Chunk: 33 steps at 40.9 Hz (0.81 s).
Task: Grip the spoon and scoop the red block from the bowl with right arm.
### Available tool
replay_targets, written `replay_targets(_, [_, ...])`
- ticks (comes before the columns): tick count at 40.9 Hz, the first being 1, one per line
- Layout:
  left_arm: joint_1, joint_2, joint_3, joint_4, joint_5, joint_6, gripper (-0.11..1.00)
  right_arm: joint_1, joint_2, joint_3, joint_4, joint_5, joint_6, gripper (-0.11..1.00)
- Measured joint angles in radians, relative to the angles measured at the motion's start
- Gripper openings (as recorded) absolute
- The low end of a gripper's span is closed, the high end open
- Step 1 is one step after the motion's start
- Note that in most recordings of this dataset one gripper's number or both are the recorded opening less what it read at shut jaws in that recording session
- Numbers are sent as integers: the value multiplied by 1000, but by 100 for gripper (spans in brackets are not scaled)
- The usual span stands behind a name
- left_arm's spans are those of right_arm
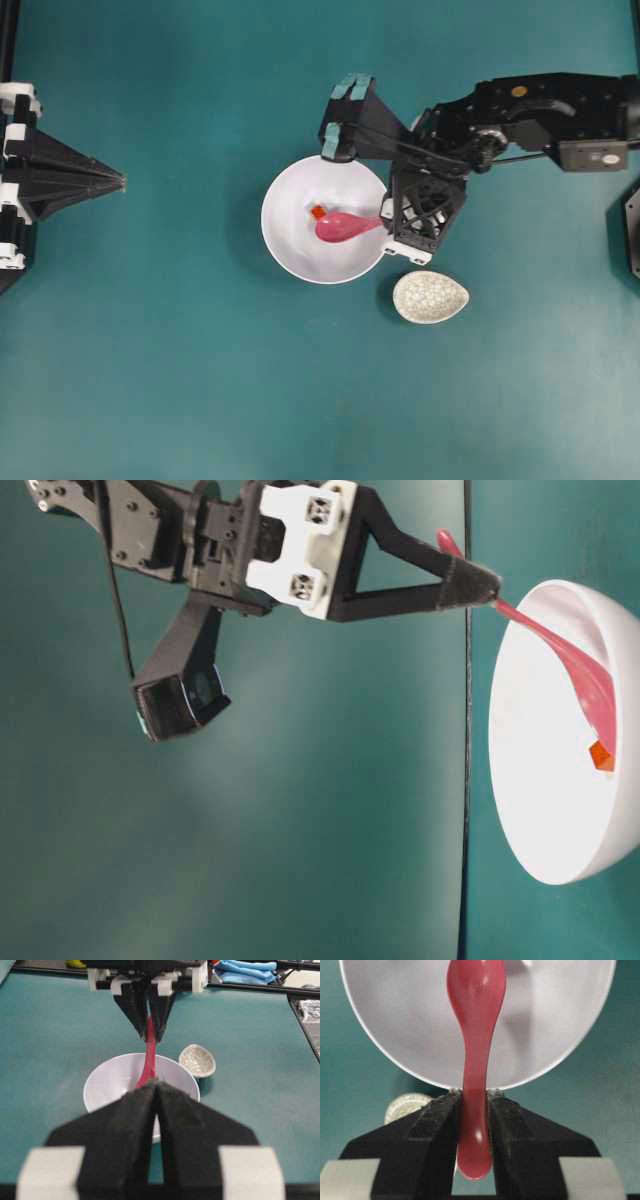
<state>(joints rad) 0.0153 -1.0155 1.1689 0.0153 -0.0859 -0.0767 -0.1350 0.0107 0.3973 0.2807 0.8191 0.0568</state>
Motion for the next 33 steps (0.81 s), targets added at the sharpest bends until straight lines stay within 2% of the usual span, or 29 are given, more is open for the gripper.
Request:
replay_targets(10, [0,0,0,0,0,0,0,-8,-2,3,-5,0,11,25])
replay_targets(20, [2,0,0,0,0,2,0,-9,2,3,-37,-5,14,25])
replay_targets(33, [2,0,0,0,0,2,0,-11,43,2,-40,-78,9,25])
